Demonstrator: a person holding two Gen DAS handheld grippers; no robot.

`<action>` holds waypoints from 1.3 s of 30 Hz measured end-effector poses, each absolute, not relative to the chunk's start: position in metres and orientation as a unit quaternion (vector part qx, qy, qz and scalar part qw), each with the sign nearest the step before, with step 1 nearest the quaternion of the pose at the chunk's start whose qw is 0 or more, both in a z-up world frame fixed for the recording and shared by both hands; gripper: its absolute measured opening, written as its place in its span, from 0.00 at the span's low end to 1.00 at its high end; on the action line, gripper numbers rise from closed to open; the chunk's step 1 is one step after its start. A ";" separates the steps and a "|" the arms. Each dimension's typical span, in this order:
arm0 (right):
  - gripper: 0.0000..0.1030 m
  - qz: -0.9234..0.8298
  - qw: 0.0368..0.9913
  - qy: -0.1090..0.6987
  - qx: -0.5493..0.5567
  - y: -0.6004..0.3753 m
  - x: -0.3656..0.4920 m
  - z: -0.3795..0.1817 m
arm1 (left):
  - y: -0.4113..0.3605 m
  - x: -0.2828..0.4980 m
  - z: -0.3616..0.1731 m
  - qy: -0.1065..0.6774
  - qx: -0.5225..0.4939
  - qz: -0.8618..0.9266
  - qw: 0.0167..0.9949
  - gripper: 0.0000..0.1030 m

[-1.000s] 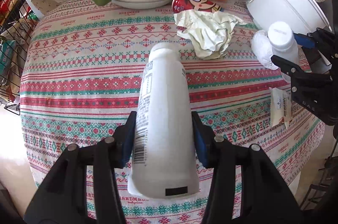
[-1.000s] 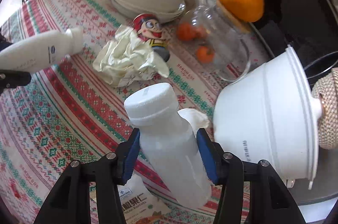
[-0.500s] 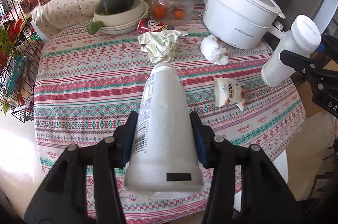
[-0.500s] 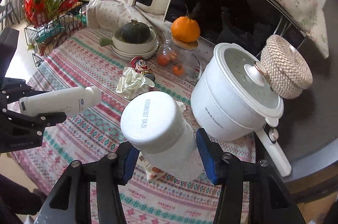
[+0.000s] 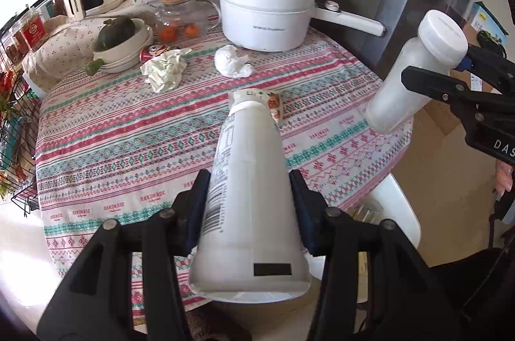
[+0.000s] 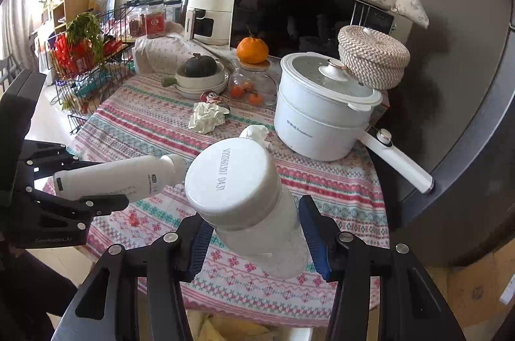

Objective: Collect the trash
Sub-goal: 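Carry both white bottles over the white bin and open both grippers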

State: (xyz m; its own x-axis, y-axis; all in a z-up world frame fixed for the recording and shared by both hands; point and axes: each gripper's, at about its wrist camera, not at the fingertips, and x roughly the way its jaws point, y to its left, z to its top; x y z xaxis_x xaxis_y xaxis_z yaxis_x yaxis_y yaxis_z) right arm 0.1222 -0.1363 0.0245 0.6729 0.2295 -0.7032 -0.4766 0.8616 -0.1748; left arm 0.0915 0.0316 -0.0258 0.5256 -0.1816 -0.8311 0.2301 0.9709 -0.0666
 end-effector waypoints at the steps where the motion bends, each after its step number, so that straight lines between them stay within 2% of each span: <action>1: 0.52 0.195 0.899 0.355 -0.169 -0.142 0.117 0.023 | 0.027 0.087 -0.026 0.473 0.028 -0.125 0.872 0.49; 9: 0.52 0.203 0.904 0.365 -0.092 -0.185 0.073 0.011 | -0.008 0.046 -0.040 0.489 0.052 -0.202 0.847 0.49; 17: 0.52 0.180 0.876 0.443 -0.053 -0.221 0.055 -0.026 | -0.042 0.014 -0.073 0.541 0.070 -0.277 0.791 0.49; 27: 0.52 0.146 0.855 0.496 -0.044 -0.260 0.038 -0.080 | -0.089 -0.004 -0.120 0.592 0.123 -0.311 0.734 0.49; 39: 0.52 0.134 0.837 0.530 -0.041 -0.277 0.028 -0.112 | -0.111 -0.008 -0.134 0.586 0.136 -0.326 0.729 0.49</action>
